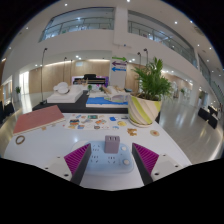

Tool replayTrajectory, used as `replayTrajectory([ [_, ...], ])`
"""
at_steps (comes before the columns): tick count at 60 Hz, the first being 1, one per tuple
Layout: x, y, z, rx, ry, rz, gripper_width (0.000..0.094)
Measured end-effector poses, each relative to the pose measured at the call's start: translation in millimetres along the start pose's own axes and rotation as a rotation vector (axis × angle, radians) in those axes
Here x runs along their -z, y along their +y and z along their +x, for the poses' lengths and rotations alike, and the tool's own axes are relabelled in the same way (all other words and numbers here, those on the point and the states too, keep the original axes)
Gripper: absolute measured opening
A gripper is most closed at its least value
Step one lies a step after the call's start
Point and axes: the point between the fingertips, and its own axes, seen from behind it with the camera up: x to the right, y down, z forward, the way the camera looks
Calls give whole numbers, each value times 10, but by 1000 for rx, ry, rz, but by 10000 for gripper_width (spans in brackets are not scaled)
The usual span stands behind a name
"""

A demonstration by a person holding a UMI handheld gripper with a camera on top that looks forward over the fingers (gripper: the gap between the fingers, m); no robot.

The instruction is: Unplug charger

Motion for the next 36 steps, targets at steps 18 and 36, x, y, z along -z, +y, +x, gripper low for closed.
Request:
replayTrajectory([
  [18, -666, -32, -103, -1, -20, -9, 849],
  [36, -795, -77, 28, -46, 33, -8, 196],
])
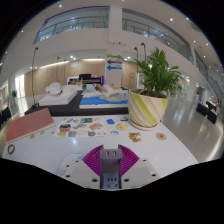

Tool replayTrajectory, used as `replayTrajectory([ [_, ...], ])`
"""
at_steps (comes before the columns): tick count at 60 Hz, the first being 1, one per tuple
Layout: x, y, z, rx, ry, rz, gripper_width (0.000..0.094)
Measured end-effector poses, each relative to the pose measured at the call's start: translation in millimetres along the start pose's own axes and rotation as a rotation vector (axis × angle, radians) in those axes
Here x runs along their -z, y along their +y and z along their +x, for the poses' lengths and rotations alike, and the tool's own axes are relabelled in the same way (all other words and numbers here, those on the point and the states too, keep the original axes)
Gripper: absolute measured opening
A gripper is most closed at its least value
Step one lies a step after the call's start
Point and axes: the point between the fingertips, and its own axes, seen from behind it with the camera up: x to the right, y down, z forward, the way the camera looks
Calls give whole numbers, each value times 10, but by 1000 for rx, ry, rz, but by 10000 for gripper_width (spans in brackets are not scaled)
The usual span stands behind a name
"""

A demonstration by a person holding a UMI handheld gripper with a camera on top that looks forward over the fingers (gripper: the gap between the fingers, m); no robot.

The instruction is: Unplug charger

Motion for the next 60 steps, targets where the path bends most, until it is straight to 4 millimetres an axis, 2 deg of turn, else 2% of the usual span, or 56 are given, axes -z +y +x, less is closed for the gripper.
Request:
replayTrajectory([
  [4, 61, -125, 8, -10, -1, 35, 195],
  [12, 214, -691, 114, -39, 2, 100, 193],
  [16, 327, -980, 318, -62, 26, 117, 194],
  [21, 440, -1149, 668, -53, 68, 106, 196],
  [26, 452, -1021, 1045, -4, 109, 46, 195],
  [35, 250, -287, 1490, 65, 128, -140, 201],
  [37, 143, -89, 1556, 92, 133, -180, 208],
  [40, 64, 99, 1629, 102, 137, -220, 227],
  [47, -60, 393, 1639, 99, 86, -292, 313],
  [48, -65, 410, 1622, 94, 74, -298, 351],
  [51, -31, 385, 1629, 96, 67, -305, 611],
  [54, 113, 240, 1658, 103, 69, -291, 870],
  [57, 321, 31, 1665, 106, 62, -265, 844],
  [60, 628, -218, 1695, 107, 60, -238, 844],
])
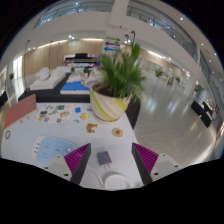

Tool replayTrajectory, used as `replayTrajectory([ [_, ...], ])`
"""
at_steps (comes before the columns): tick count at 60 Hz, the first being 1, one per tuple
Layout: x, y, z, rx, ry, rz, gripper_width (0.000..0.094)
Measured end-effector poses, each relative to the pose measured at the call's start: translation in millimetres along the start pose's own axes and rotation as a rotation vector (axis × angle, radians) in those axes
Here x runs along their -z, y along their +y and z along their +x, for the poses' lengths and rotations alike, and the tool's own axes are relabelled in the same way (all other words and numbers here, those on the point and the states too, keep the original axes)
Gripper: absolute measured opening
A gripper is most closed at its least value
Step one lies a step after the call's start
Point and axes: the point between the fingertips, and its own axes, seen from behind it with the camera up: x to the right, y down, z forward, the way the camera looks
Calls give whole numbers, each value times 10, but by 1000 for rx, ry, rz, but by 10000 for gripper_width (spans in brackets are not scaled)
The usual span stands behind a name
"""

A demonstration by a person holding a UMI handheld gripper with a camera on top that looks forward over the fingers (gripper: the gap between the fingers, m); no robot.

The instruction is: Unplug charger

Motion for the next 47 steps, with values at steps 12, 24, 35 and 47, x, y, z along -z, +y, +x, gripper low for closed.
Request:
replayTrajectory([
  [12, 1976, -193, 236, -44, -20, 20, 848],
  [24, 3523, 381, 362, -86, -45, -18, 853],
  [35, 4112, 981, 425, -63, -73, -44, 851],
  [47, 4284, 1148, 493, -44, -75, -19, 854],
])
